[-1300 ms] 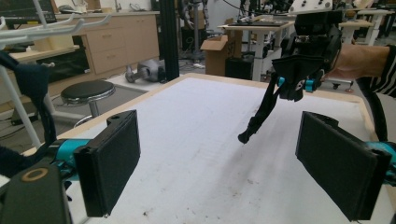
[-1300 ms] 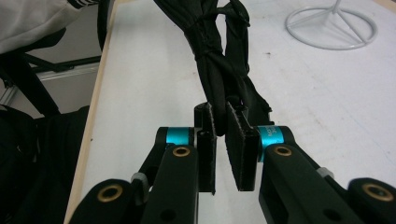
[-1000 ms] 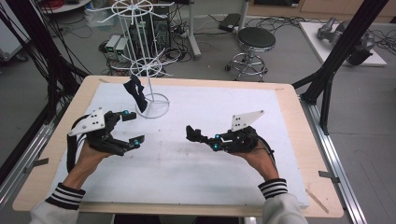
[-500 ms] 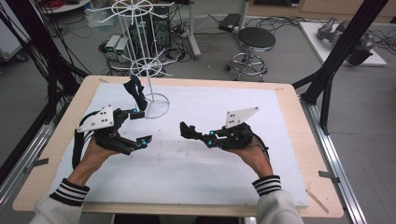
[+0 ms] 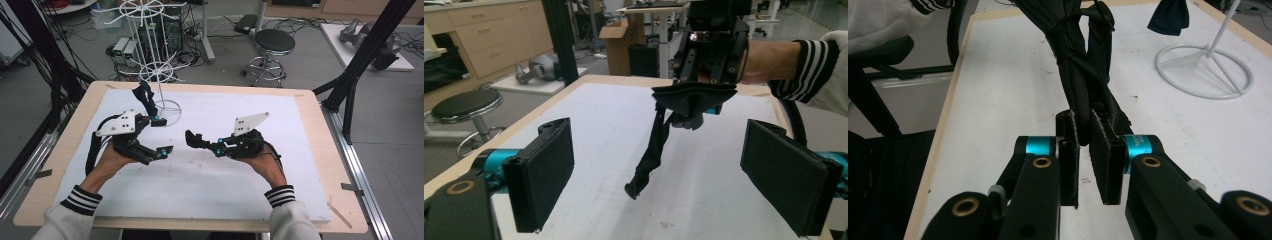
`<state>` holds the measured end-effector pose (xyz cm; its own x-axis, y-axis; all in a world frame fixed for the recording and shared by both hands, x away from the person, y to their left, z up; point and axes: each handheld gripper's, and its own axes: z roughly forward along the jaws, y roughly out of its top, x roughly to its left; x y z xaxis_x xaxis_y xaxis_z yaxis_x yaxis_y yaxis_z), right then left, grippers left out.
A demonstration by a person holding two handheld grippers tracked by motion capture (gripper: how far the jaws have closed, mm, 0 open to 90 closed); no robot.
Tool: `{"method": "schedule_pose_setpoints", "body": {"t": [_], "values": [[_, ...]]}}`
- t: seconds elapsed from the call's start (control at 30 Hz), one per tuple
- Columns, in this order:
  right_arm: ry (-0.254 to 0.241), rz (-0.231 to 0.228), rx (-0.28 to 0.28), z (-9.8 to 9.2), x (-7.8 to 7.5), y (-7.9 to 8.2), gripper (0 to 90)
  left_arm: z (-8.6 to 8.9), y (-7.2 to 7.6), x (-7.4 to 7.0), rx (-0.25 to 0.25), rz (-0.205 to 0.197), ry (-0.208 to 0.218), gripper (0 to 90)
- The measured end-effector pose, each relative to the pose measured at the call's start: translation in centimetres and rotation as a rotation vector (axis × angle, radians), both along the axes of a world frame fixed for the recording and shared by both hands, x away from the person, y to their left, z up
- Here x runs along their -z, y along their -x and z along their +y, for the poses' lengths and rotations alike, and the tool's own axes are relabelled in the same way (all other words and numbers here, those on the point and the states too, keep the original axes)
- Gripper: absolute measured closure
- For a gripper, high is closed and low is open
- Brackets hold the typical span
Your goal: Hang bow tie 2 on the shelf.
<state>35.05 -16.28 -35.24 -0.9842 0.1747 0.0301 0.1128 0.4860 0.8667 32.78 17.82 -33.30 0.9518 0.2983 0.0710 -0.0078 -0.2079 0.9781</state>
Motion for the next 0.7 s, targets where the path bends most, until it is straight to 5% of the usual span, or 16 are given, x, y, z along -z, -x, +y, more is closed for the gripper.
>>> {"method": "schedule_pose_setpoints", "body": {"t": [0.7], "values": [[0.03, -0.024, -0.02, 1.4, -0.6, -0.2, 82.6, -2.6, -0.4, -0.2, 0.082, 0.013, -0.031, 19.7]]}}
